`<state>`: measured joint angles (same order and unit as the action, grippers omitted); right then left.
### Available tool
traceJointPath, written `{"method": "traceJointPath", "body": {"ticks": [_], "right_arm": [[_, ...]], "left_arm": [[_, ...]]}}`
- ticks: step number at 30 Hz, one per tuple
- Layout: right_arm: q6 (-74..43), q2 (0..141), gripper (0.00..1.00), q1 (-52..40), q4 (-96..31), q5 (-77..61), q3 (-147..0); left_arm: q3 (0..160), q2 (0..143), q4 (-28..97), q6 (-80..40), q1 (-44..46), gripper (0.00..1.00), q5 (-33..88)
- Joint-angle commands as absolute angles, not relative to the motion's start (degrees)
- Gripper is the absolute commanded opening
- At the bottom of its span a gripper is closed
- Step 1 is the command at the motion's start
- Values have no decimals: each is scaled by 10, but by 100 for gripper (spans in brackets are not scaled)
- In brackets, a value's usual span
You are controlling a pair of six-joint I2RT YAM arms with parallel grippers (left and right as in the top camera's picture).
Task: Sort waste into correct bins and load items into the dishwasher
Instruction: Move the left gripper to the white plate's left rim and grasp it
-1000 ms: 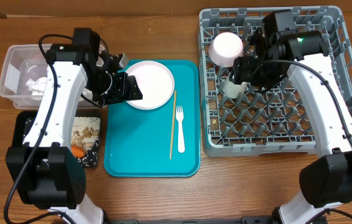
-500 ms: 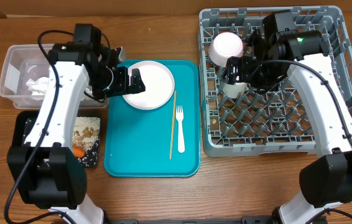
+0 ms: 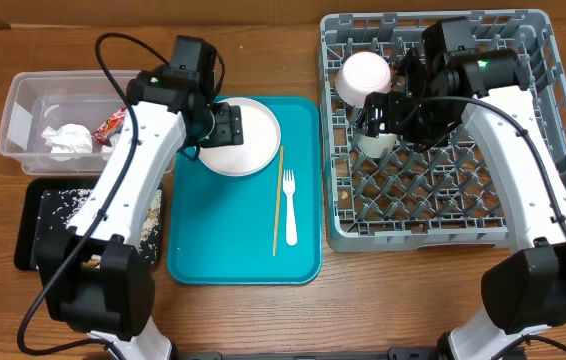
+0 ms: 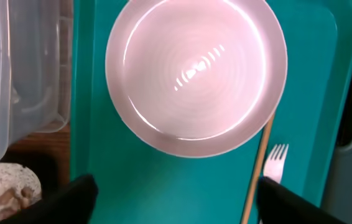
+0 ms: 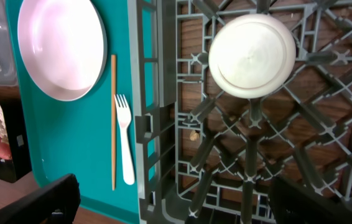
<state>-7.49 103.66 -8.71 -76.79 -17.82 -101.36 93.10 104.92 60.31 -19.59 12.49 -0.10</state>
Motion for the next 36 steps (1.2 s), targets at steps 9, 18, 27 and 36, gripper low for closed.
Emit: {"method": "traceJointPath", "body": {"ticks": [9,18,27,36], "right_arm": [[-72,1022,100,-87,-769,-185,-1023],[-72,1022,100,-87,-760,-185,-1011],[-72,1022,100,-87,-733,-185,-971],[-72,1022,100,-87,-733,-185,-971]], "left_arm": [[930,1137,587,-223,123,53,-62],[930,1167,590,-223,117,33,-68],[930,1167,566,-223,115,32,-71],[918,1169,557,-223,115,34,-85]]}}
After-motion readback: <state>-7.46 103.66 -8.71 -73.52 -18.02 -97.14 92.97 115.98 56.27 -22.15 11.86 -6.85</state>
